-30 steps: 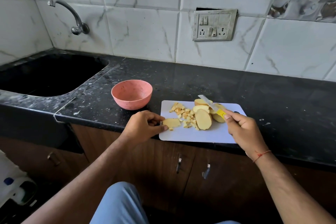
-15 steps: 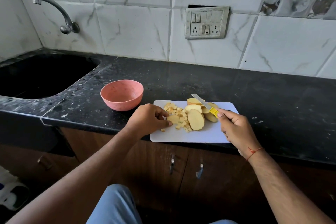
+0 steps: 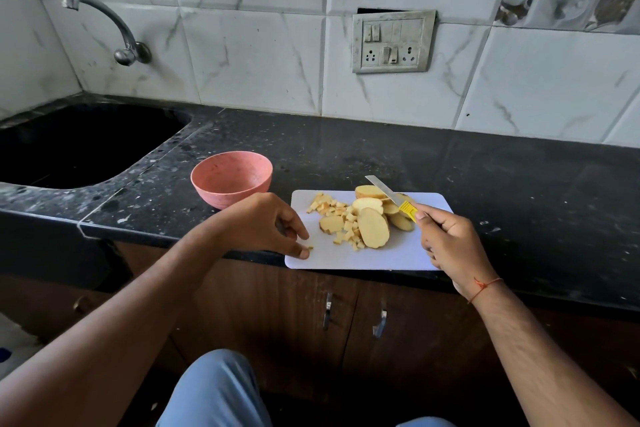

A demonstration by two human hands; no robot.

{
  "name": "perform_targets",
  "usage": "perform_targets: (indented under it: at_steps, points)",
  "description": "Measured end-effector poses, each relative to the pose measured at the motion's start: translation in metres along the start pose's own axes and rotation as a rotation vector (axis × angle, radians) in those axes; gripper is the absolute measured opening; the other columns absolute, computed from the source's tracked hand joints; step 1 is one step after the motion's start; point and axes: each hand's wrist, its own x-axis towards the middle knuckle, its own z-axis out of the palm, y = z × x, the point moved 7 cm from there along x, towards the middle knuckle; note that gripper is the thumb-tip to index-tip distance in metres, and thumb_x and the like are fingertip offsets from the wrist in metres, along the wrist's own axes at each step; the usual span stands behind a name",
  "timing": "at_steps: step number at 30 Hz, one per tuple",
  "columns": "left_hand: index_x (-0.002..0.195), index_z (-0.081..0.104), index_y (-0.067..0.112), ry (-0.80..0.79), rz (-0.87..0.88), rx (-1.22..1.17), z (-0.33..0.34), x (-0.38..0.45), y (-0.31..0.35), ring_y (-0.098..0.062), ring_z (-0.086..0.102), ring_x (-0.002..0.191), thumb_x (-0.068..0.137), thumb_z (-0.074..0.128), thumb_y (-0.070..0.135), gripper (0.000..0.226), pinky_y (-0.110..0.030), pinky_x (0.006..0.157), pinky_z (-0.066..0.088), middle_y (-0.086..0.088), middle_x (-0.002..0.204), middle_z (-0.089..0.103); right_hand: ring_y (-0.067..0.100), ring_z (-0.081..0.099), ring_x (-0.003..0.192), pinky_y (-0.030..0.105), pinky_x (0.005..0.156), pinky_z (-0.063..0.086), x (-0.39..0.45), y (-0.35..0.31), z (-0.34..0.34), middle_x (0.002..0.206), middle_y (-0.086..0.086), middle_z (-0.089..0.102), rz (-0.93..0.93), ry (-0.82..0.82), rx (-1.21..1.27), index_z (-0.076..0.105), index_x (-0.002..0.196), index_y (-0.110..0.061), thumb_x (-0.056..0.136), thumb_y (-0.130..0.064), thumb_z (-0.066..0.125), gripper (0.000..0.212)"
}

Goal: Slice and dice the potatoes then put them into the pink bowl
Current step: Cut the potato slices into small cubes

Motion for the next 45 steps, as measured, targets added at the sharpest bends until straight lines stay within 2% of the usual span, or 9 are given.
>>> perform_targets:
  at_steps: [4, 9, 19, 24, 28, 31, 36, 41, 45]
  points:
    - [0.095, 0.085, 0.041, 0.114, 0.027, 0.027, 0.01, 0.01, 0.004, 0.007, 0.067, 0.084, 0.083, 0.089, 0.045, 0.014, -0.011, 0.065, 0.048, 0.027, 0.09, 0.077, 0.012, 0.028, 0.055, 0.026, 0.045, 0.026, 0.0, 0.001, 0.0, 0.064, 0.001, 0.036, 0.001, 0.007, 0.016, 0.069, 0.125, -0.04, 0.107, -0.025, 0.057, 0.026]
    - [0.083, 0.084, 0.041, 0.292, -0.025, -0.005, 0.016, 0.029, 0.008, 0.009, 0.068, 0.083, 0.08, 0.089, 0.051, 0.012, -0.03, 0.075, 0.06, 0.032, 0.083, 0.074, 0.012, 0.028, 0.054, 0.026, 0.045, 0.026, 0.0, 0.004, -0.002, 0.063, 0.0, 0.037, 0.014, 0.019, 0.039, 0.069, 0.128, -0.036, 0.107, -0.024, 0.057, 0.026]
    - [0.09, 0.086, 0.036, 0.325, -0.05, 0.044, 0.015, 0.054, 0.015, 0.0, 0.069, 0.084, 0.086, 0.085, 0.047, 0.011, -0.033, 0.076, 0.062, 0.021, 0.087, 0.078, 0.013, 0.029, 0.056, 0.027, 0.045, 0.026, -0.002, 0.0, -0.004, 0.067, 0.005, 0.037, 0.009, 0.019, 0.071, 0.067, 0.124, -0.042, 0.107, -0.024, 0.056, 0.026]
    - [0.091, 0.084, 0.029, 0.419, -0.025, 0.121, -0.002, 0.05, 0.032, -0.004, 0.067, 0.071, 0.091, 0.074, 0.061, 0.033, -0.026, 0.059, 0.055, 0.015, 0.089, 0.077, 0.011, 0.027, 0.055, 0.027, 0.046, 0.024, -0.002, 0.0, -0.005, 0.067, 0.004, 0.035, 0.017, 0.018, 0.105, 0.069, 0.12, -0.041, 0.108, -0.023, 0.056, 0.026]
    - [0.119, 0.072, 0.04, 0.329, 0.047, 0.146, 0.014, 0.049, 0.065, -0.002, 0.064, 0.098, 0.065, 0.075, 0.087, 0.072, -0.031, 0.081, 0.056, 0.021, 0.11, 0.064, 0.012, 0.025, 0.056, 0.027, 0.047, 0.023, -0.002, 0.001, -0.006, 0.067, 0.004, 0.033, 0.022, 0.024, 0.13, 0.071, 0.118, -0.04, 0.108, -0.022, 0.056, 0.026]
    - [0.133, 0.064, 0.037, 0.315, 0.07, 0.27, 0.035, 0.05, 0.086, -0.009, 0.057, 0.114, 0.06, 0.081, 0.084, 0.088, -0.03, 0.087, 0.048, 0.017, 0.125, 0.059, 0.012, 0.025, 0.056, 0.026, 0.046, 0.023, -0.001, 0.002, -0.006, 0.064, 0.0, 0.032, 0.023, 0.029, 0.139, 0.072, 0.12, -0.036, 0.108, -0.021, 0.056, 0.026]
    - [0.131, 0.067, 0.031, 0.32, 0.093, 0.327, 0.042, 0.054, 0.094, -0.019, 0.061, 0.114, 0.067, 0.082, 0.075, 0.079, -0.034, 0.085, 0.056, 0.008, 0.123, 0.064, 0.012, 0.025, 0.055, 0.026, 0.046, 0.023, -0.003, 0.0, -0.006, 0.063, -0.001, 0.033, 0.021, 0.025, 0.149, 0.072, 0.111, -0.041, 0.108, -0.021, 0.056, 0.026]
    - [0.125, 0.069, 0.03, 0.378, 0.1, 0.282, 0.036, 0.048, 0.1, -0.013, 0.063, 0.107, 0.068, 0.082, 0.068, 0.07, -0.026, 0.073, 0.046, 0.013, 0.117, 0.067, 0.013, 0.024, 0.056, 0.025, 0.046, 0.023, -0.002, 0.001, -0.007, 0.064, 0.0, 0.033, 0.025, 0.031, 0.157, 0.073, 0.117, -0.037, 0.108, -0.022, 0.056, 0.024]
    - [0.131, 0.066, 0.031, 0.304, 0.074, 0.186, 0.031, 0.044, 0.089, -0.009, 0.063, 0.109, 0.07, 0.084, 0.066, 0.073, -0.026, 0.082, 0.05, 0.016, 0.123, 0.066, 0.013, 0.024, 0.056, 0.026, 0.047, 0.022, -0.003, -0.001, -0.006, 0.065, 0.002, 0.032, 0.023, 0.027, 0.173, 0.074, 0.107, -0.042, 0.107, -0.022, 0.057, 0.027]
